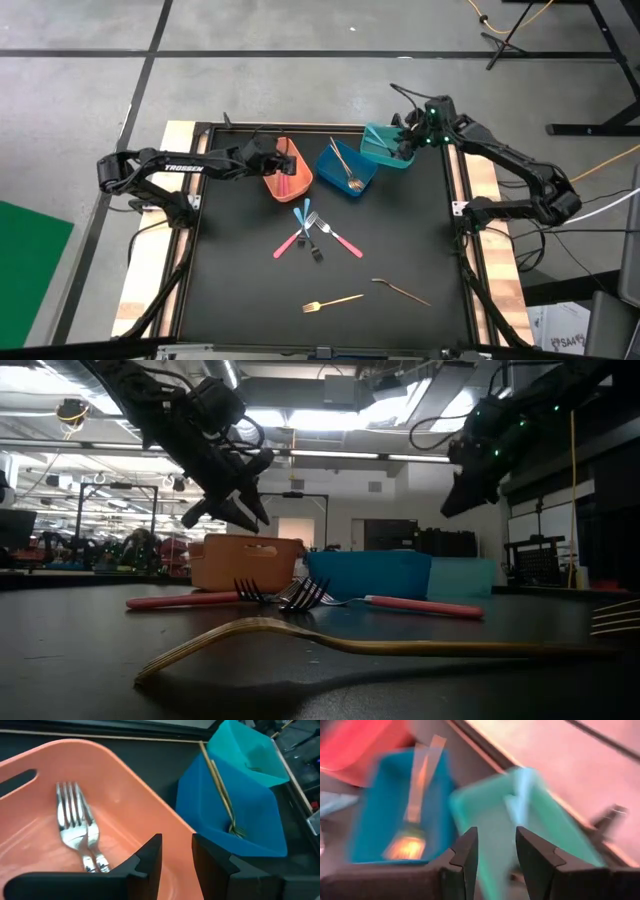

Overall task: Sort silverware by color (type)
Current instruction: Put the gold fork into the blue bin

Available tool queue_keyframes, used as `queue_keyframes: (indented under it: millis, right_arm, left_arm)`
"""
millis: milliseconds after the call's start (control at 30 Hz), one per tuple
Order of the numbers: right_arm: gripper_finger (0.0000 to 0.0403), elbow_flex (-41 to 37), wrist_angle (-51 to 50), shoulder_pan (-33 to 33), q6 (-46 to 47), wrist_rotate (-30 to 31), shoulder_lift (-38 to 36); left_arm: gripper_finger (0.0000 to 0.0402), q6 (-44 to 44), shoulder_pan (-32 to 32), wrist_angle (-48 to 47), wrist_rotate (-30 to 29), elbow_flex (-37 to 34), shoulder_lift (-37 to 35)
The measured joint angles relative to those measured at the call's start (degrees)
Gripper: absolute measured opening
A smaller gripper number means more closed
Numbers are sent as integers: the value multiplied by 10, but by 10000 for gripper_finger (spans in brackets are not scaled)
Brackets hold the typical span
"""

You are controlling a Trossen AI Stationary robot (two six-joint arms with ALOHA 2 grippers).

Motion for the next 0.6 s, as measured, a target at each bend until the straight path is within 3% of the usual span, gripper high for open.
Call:
queue_keyframes:
  millis: [100,200,367,600]
  right_arm:
    - [124,0,-2,5,28,-79,-11]
    - [124,0,-2,33,56,-105,-18]
    - [124,0,-2,115,62,-89,-22]
    - [124,0,4,255,120,1,-22]
  left_arm:
    - [100,3,-12,24,-6,0,0]
    - [100,29,-25,49,-21,0,0]
    - [100,68,-41,80,-29,0,0]
    - [100,92,-60,80,-30,0,0]
